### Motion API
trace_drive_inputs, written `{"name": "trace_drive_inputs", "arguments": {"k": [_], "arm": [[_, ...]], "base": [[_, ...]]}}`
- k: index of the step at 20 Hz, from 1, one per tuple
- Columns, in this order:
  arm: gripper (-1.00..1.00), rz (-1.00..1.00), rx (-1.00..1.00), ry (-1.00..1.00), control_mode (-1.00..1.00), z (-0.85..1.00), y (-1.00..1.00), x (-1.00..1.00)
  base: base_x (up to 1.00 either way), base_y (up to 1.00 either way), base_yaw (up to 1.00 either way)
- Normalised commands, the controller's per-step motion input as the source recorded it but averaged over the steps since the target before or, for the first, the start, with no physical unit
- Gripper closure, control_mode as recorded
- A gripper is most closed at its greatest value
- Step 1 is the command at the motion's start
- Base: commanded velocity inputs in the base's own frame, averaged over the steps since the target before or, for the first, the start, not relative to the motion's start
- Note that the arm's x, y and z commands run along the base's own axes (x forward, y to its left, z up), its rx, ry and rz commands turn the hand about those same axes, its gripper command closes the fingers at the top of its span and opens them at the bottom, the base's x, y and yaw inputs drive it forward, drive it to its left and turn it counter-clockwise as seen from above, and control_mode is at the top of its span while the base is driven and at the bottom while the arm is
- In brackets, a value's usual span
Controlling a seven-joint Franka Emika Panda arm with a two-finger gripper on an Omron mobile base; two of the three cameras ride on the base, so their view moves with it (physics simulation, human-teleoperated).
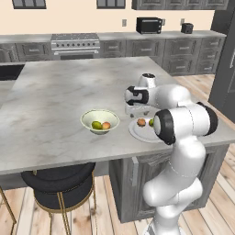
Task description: Take the fruits from the plate on the dining counter and place two fruits in each bowl.
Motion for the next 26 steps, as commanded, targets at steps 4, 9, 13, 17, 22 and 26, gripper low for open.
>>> {"name": "trace_drive_inputs", "arguments": {"k": [4,9,13,17,22,26], "arm": [[-1.0,-0.03,0.04,0.03,-1.0,-0.01,-0.96,0.09],[-1.0,0.0,0.05,0.01,-1.0,-0.26,-0.26,0.54],[-1.0,0.0,0.0,0.07,-1.0,-0.38,-0.01,0.48],[-1.0,0.0,0.0,0.11,-1.0,-0.37,0.0,0.4],[-1.0,0.0,0.0,0.14,-1.0,-0.34,0.0,0.34],[-1.0,0.02,0.0,0.1,-1.0,-0.29,0.02,0.08]], "base": [[0.0,0.0,0.0],[0.0,0.0,0.0],[0.0,0.0,0.0],[0.0,0.0,0.0],[0.0,0.0,0.0],[0.0,0.0,0.0]]}}
